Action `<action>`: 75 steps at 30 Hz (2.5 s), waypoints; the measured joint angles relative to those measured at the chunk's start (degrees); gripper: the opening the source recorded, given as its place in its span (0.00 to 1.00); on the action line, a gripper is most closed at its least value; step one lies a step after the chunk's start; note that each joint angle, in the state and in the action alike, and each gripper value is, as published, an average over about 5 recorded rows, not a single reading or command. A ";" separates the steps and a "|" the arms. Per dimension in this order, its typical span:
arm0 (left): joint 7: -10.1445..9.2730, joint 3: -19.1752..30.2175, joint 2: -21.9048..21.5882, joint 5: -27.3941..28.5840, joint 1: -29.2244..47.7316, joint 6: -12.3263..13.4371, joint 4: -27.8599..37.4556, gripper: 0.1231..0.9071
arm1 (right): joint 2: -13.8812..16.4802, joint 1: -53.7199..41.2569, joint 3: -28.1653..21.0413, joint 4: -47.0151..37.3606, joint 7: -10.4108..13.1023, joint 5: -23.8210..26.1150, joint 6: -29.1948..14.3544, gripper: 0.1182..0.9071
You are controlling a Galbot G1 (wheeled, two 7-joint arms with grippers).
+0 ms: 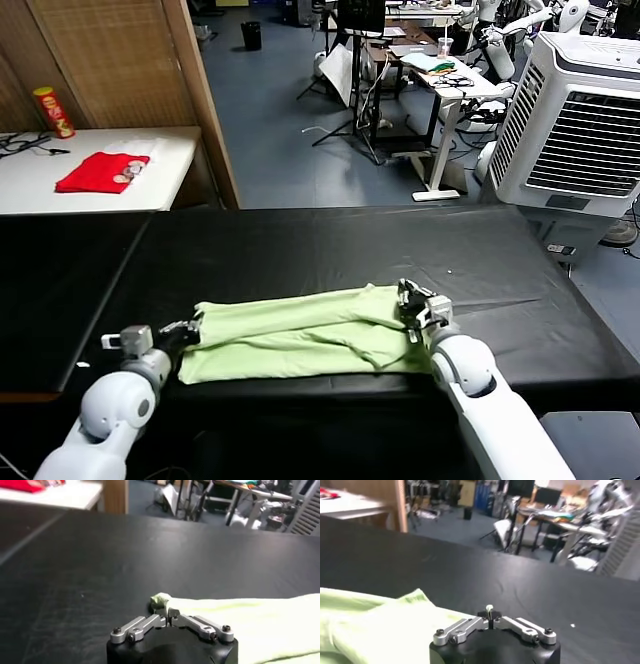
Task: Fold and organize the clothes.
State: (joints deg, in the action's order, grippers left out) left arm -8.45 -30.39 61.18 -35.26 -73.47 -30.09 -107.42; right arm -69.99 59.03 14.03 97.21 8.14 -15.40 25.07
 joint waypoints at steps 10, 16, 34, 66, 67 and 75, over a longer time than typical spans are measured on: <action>1.28 -1.31 -0.52 -1.51 -0.24 -0.38 -2.37 0.26 | 1.33 4.13 2.86 4.93 -1.78 -1.29 -0.02 0.70; 1.72 -3.51 -1.61 -4.62 -2.54 -0.98 -4.70 0.68 | 2.49 8.20 5.30 10.83 -3.03 -1.30 -0.33 0.86; 3.59 -6.52 1.93 -3.42 -11.97 2.03 -6.59 0.83 | 2.61 14.20 8.33 17.58 -4.33 -1.01 -1.77 0.86; 3.83 -14.48 -9.57 16.45 -13.15 7.14 -2.48 0.04 | -1.14 16.67 9.36 17.08 -4.55 3.64 -3.81 0.86; 3.69 -14.22 -9.30 15.95 -13.27 6.45 -3.41 0.04 | -1.38 16.85 9.39 17.13 -4.54 4.00 -3.84 0.86; 1.37 -6.04 -1.65 7.65 -10.93 -0.49 -14.04 0.04 | -3.38 19.73 11.25 18.60 -4.36 6.39 -4.86 0.86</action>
State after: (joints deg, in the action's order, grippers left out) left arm -7.08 -36.44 59.53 -27.61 -84.40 -30.58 -121.45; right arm -73.37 78.76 25.28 115.81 3.78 -9.01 20.21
